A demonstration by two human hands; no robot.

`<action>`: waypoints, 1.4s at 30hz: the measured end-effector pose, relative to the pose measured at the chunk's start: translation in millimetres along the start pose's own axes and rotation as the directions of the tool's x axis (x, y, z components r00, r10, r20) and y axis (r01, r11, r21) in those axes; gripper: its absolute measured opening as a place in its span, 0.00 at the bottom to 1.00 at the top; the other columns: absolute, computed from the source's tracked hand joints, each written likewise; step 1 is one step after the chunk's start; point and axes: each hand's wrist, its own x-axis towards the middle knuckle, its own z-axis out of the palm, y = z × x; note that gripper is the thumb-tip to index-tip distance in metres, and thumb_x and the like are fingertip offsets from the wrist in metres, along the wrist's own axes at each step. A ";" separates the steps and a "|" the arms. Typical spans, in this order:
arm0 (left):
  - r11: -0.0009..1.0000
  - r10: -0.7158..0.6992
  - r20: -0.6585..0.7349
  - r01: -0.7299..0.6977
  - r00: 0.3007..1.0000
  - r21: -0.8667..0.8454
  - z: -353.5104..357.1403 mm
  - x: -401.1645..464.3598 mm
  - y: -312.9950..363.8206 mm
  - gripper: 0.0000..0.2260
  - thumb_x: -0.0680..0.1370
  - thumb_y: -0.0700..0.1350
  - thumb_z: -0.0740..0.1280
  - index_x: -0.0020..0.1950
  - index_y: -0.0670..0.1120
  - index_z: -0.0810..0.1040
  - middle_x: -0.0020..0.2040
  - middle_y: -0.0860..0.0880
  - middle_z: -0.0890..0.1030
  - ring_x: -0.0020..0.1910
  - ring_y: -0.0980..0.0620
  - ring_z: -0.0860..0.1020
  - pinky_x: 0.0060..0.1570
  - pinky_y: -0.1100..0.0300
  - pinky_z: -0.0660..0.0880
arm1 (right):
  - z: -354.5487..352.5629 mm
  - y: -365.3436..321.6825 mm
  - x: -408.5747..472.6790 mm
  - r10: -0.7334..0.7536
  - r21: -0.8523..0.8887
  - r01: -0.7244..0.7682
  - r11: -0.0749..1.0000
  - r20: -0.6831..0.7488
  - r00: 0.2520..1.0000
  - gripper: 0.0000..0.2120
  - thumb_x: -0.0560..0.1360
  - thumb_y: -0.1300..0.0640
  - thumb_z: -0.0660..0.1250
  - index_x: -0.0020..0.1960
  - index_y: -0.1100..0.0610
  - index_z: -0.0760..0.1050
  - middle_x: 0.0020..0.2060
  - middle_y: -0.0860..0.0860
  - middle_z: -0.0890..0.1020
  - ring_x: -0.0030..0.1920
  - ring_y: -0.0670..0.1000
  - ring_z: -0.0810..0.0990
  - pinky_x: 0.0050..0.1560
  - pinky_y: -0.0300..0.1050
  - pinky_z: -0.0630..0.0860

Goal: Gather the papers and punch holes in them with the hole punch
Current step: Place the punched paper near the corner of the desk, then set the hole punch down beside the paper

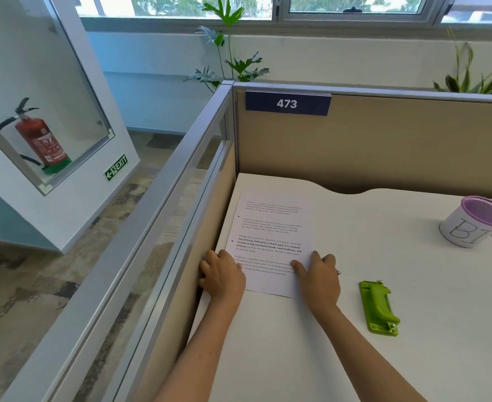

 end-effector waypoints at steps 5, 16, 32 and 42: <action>1.000 -0.011 -0.008 0.011 1.000 0.007 1.0 -2.4 -1.0 0.20 0.78 0.51 0.63 0.65 0.42 0.67 0.64 0.43 0.68 0.64 0.43 0.67 0.53 0.43 0.73 | -4.8 -0.7 1.7 0.046 0.122 -0.049 0.991 0.027 0.999 0.25 0.78 0.43 0.58 0.63 0.63 0.70 0.57 0.61 0.73 0.54 0.64 0.76 0.48 0.51 0.74; 0.943 0.319 -0.138 -0.328 0.938 -0.052 8.7 -48.0 23.3 0.22 0.77 0.51 0.63 0.69 0.46 0.65 0.63 0.44 0.70 0.59 0.45 0.69 0.54 0.52 0.71 | -36.5 19.0 -55.4 -0.121 0.533 0.170 0.829 -0.125 0.985 0.14 0.78 0.50 0.61 0.63 0.51 0.69 0.48 0.48 0.76 0.45 0.44 0.76 0.46 0.35 0.74; 0.915 0.395 0.316 -0.336 0.863 -0.224 76.3 -147.9 143.6 0.21 0.77 0.60 0.60 0.56 0.44 0.75 0.58 0.43 0.75 0.58 0.42 0.73 0.57 0.48 0.74 | -158.8 259.2 -97.7 0.076 0.507 0.024 0.862 -0.176 0.981 0.08 0.79 0.54 0.61 0.57 0.48 0.70 0.42 0.51 0.80 0.41 0.55 0.80 0.39 0.45 0.75; 0.962 0.269 0.196 -0.274 0.943 0.001 84.9 -162.9 180.0 0.20 0.72 0.56 0.68 0.53 0.40 0.75 0.52 0.42 0.79 0.48 0.42 0.78 0.39 0.56 0.70 | -208.6 369.3 -98.0 0.062 0.309 -0.030 0.951 -0.095 0.994 0.08 0.77 0.60 0.64 0.55 0.53 0.73 0.32 0.49 0.78 0.36 0.48 0.78 0.35 0.39 0.70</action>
